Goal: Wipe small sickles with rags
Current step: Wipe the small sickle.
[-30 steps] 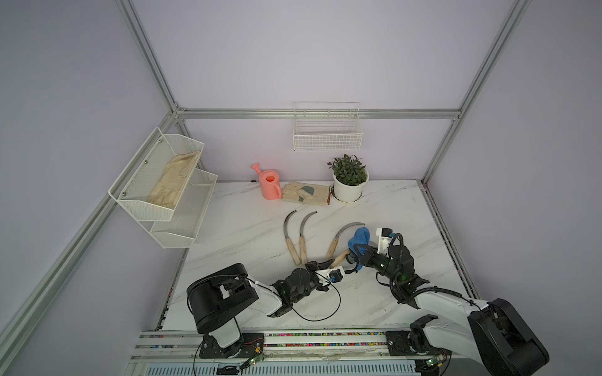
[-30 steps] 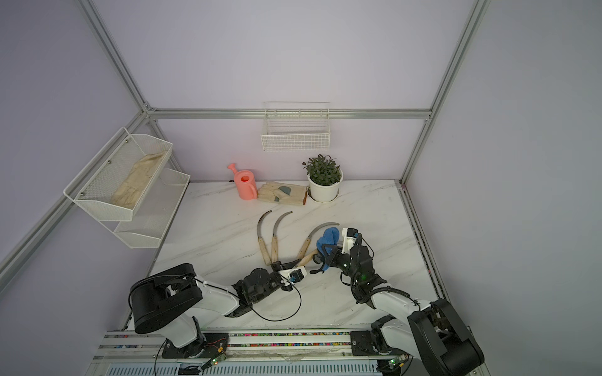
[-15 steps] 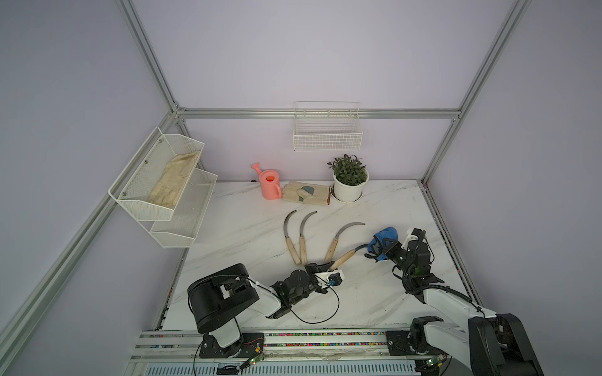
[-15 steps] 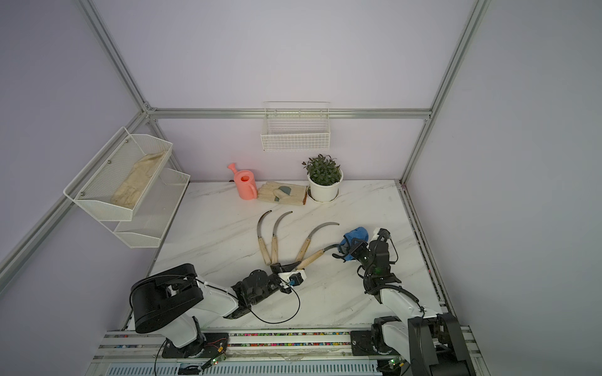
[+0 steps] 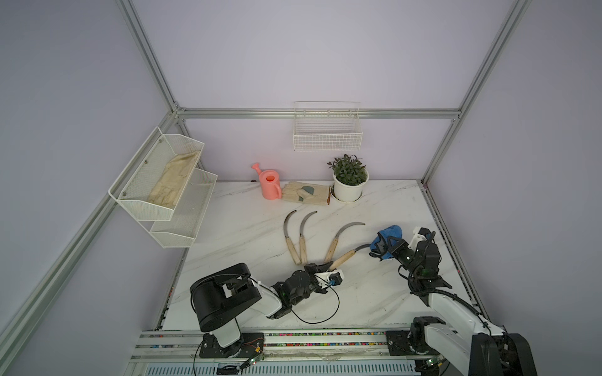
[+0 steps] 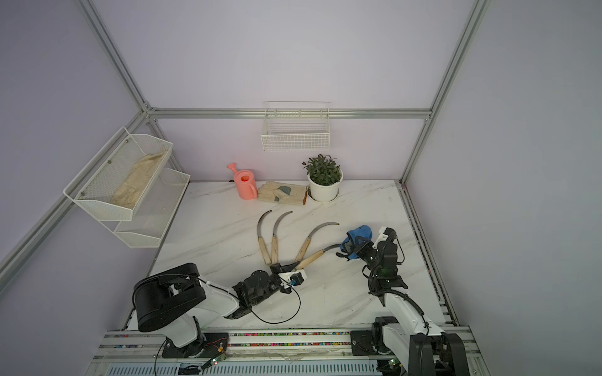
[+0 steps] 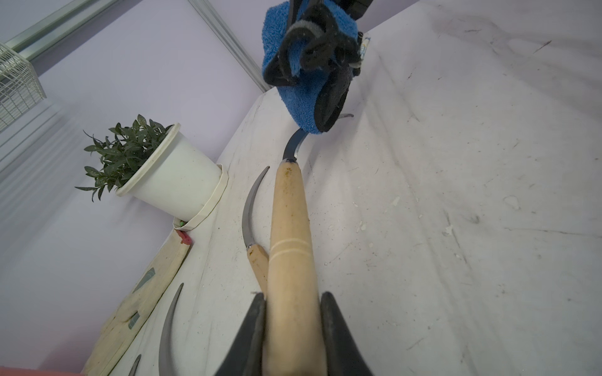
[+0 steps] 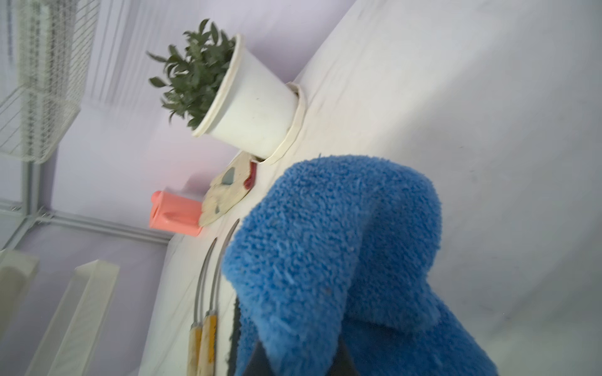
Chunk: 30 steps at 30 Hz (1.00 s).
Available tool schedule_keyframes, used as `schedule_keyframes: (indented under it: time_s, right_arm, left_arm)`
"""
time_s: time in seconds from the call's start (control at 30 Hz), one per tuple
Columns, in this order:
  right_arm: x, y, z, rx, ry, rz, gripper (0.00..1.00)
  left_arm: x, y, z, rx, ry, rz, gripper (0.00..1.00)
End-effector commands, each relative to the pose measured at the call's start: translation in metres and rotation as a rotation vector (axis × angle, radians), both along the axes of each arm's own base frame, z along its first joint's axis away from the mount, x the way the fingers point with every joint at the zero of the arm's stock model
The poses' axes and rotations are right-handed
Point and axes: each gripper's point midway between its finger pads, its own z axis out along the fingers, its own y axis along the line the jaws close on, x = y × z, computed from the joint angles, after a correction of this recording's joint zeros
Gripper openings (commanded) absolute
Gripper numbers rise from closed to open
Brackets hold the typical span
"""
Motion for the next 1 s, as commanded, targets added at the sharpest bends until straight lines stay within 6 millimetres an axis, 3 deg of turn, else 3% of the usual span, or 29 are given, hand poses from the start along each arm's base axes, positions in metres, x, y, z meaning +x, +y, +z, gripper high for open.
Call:
schedule_keyframes:
  time_s: [0.0,0.1,0.23,0.33,0.5,0.67,0.77,0.97]
  right_arm:
    - [-0.010,0.055,0.050,0.045,-0.158,0.277,0.00]
    - [-0.021,0.063,0.059,0.044,-0.170,0.314,0.00]
    - [-0.014,0.013,0.054,-0.043,-0.109,0.019,0.00]
    - [-0.010,-0.011,0.048,-0.094,-0.076,-0.115,0.00]
    - [0.008,-0.045,0.011,-0.206,0.063,-0.292,0.00]
    - [0.030,-0.029,-0.027,-0.190,0.133,-0.216,0.00]
    - [0.035,-0.020,-0.039,-0.161,0.149,-0.176,0.00]
    - [0.039,0.003,-0.029,-0.096,0.077,-0.061,0.00]
  left_arm:
    - [0.012,-0.011,0.012,-0.024,0.002,0.039,0.00]
    - [0.015,-0.014,0.012,-0.016,0.002,0.045,0.00]
    - [0.013,-0.011,0.013,-0.028,-0.004,0.039,0.00]
    - [0.010,-0.008,0.013,-0.022,0.003,0.033,0.00]
    - [-0.003,-0.006,0.019,-0.040,-0.010,-0.026,0.00]
    - [-0.003,-0.009,0.022,-0.039,-0.006,-0.036,0.00]
    - [-0.003,-0.011,0.023,-0.041,-0.005,-0.038,0.00]
    - [-0.004,-0.015,0.024,-0.048,-0.003,-0.052,0.00]
